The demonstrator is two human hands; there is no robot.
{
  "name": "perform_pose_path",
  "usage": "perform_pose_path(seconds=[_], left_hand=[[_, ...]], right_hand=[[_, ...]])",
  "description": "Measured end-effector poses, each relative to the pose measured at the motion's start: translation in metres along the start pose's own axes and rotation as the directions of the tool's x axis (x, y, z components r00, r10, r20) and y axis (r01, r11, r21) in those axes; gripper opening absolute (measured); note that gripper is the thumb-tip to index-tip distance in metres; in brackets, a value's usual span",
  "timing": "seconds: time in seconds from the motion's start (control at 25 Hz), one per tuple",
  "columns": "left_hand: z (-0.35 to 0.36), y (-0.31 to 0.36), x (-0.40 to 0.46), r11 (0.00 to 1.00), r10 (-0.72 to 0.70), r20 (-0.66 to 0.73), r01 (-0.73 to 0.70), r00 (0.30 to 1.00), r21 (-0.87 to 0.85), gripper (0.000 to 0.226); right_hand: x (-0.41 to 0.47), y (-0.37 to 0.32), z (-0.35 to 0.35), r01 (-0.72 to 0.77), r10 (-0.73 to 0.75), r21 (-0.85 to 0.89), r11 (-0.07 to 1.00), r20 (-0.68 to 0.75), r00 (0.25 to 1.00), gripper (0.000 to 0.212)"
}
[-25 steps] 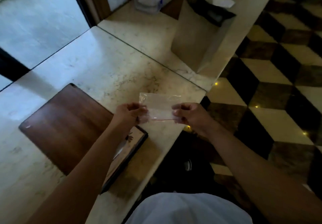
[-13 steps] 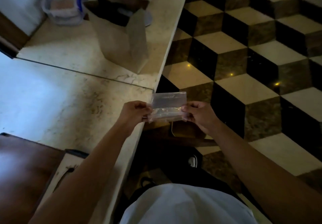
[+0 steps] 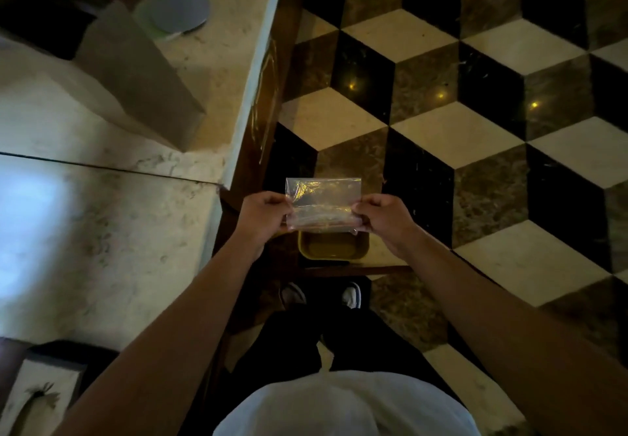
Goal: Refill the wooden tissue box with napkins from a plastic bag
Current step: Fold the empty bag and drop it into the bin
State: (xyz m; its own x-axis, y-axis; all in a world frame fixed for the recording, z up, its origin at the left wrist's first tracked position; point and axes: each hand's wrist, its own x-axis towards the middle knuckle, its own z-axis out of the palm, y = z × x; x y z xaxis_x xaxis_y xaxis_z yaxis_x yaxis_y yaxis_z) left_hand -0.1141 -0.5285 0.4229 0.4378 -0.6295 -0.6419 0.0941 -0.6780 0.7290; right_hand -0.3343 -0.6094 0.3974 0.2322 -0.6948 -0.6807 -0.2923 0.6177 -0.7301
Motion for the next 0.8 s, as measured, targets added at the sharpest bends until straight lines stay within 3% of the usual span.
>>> perform_pose_path(seconds=[0.12, 0.24, 0.32, 0.56, 0.64, 0.8], left_hand=[[0.022, -0.019, 0.035, 0.996, -0.059, 0.041, 0.057, 0.997, 0.068, 0.008], [0.045, -0.046, 0.072, 0.984, -0.128, 0.072, 0.118, 0.989, 0.130, 0.004], [0.060, -0.070, 0.099, 0.974, -0.171, 0.078, 0.157, 0.982, 0.165, 0.013], [0.106, -0.152, 0.188, 0.922, -0.340, 0.035, 0.326, 0.940, 0.211, 0.020], [0.121, -0.182, 0.219, 0.912, -0.336, 0.006, 0.324, 0.942, 0.250, 0.023], [0.143, -0.241, 0.282, 0.904, -0.341, 0.022, 0.322, 0.940, 0.281, 0.022]], right_hand=[[0.026, 0.019, -0.003, -0.036, 0.031, -0.075, 0.997, -0.065, 0.997, 0.005], [0.062, 0.047, 0.000, -0.063, 0.037, -0.186, 0.981, -0.140, 0.989, 0.015], [0.092, 0.072, 0.004, -0.116, 0.075, -0.234, 0.965, -0.177, 0.981, 0.011], [0.196, 0.153, 0.017, -0.247, 0.199, -0.343, 0.906, -0.170, 0.965, 0.018], [0.234, 0.183, 0.022, -0.269, 0.218, -0.381, 0.885, -0.172, 0.961, 0.013], [0.306, 0.246, 0.030, -0.367, 0.329, -0.444, 0.817, -0.164, 0.930, 0.028]])
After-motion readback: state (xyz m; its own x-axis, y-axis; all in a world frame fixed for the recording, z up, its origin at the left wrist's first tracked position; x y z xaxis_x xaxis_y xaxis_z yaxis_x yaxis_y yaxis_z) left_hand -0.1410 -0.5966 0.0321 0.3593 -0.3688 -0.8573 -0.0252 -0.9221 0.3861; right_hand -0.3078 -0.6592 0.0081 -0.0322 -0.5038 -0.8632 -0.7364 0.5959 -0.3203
